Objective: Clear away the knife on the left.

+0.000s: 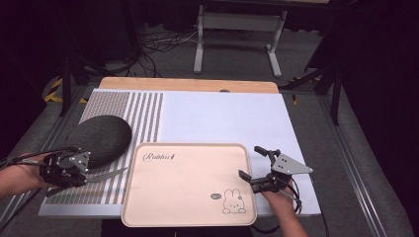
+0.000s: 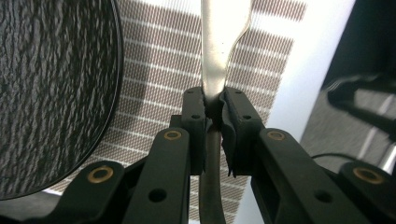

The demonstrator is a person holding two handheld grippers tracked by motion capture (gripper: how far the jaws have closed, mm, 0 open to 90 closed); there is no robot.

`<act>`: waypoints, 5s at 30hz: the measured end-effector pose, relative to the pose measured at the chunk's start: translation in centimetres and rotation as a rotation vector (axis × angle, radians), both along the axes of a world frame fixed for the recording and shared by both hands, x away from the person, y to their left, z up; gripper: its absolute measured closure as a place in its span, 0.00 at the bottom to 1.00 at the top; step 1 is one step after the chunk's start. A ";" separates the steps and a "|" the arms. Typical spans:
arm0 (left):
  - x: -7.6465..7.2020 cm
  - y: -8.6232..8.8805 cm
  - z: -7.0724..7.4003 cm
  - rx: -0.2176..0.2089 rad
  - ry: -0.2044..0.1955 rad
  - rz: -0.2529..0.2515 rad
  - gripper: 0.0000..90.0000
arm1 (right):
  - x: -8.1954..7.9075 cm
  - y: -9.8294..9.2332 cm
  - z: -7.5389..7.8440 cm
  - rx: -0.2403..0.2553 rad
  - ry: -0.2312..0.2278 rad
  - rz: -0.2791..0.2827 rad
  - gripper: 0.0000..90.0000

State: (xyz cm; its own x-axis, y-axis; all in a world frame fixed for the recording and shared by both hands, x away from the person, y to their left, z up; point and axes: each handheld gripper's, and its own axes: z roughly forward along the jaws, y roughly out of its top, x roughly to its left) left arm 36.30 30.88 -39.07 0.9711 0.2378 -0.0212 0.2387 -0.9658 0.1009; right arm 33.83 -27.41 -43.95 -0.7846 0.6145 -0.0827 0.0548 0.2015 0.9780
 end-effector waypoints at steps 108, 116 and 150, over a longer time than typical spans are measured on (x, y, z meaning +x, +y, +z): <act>0.6 -16.9 -2.1 -0.327 0.252 0.374 0.89 | -0.3 -0.5 0.2 0.013 -0.010 0.017 0.03; 0.8 -17.1 -2.9 -0.336 0.244 0.402 0.89 | -0.3 -0.6 0.2 0.013 -0.011 0.019 0.03; 0.5 -17.4 -3.3 -0.334 0.226 0.398 0.65 | -0.3 -0.7 0.2 0.023 -0.006 0.025 0.03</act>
State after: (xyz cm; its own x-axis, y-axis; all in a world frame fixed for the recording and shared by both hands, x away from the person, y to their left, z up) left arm 36.82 13.43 -42.36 0.7703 0.5295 -0.3552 0.6293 -0.7210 0.2899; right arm 33.56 -28.07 -43.72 -0.7995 0.5962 -0.0735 0.0440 0.1802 0.9826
